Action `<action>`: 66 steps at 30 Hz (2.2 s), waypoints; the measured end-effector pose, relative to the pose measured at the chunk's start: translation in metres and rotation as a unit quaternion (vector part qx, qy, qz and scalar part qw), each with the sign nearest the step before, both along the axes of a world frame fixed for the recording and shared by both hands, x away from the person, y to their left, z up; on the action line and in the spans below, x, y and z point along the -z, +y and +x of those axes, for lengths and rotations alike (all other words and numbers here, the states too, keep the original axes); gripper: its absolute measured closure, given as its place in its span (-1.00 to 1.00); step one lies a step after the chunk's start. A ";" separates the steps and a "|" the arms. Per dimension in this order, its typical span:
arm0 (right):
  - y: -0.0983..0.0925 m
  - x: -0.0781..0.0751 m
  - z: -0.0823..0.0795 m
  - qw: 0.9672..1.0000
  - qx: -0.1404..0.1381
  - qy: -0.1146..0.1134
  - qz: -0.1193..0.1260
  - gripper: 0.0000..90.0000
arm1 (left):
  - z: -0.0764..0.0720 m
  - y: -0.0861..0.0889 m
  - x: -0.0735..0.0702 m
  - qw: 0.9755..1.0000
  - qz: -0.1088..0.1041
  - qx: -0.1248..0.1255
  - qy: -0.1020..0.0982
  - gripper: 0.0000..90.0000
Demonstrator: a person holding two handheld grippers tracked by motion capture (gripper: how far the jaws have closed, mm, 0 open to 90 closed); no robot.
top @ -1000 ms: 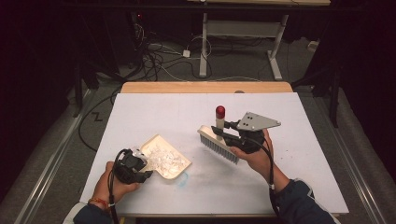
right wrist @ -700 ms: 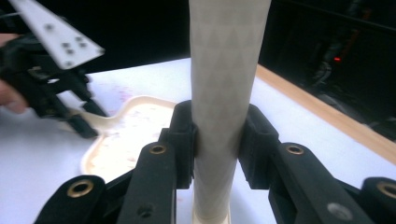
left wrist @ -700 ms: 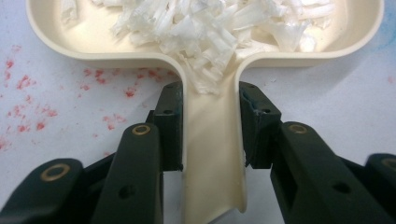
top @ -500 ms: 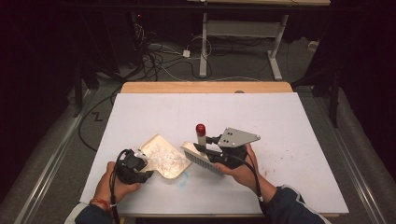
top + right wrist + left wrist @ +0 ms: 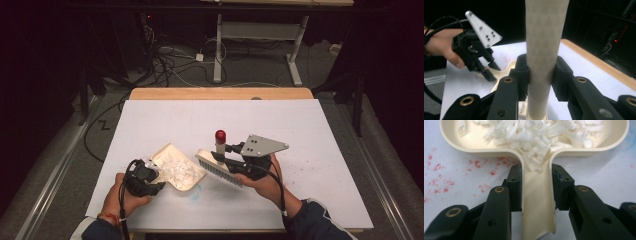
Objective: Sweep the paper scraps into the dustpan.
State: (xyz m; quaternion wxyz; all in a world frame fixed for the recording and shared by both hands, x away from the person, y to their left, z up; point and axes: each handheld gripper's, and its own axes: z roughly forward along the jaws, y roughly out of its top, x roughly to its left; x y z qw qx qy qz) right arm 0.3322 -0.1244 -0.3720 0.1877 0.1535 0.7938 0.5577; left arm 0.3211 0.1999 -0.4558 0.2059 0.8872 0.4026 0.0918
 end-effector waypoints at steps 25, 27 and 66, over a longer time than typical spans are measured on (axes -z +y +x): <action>-0.112 -0.012 -0.009 0.998 0.060 0.023 -0.005 0.57 | -0.001 -0.004 0.000 1.000 -0.002 -0.013 -0.010 0.41; -0.119 -0.011 -0.011 0.998 0.062 0.028 -0.010 0.57 | 0.000 -0.005 0.001 1.000 -0.003 -0.015 -0.011 0.41; -0.185 0.001 -0.027 0.994 0.050 0.088 -0.037 0.56 | 0.031 0.018 0.007 0.987 -0.046 -0.149 -0.039 0.39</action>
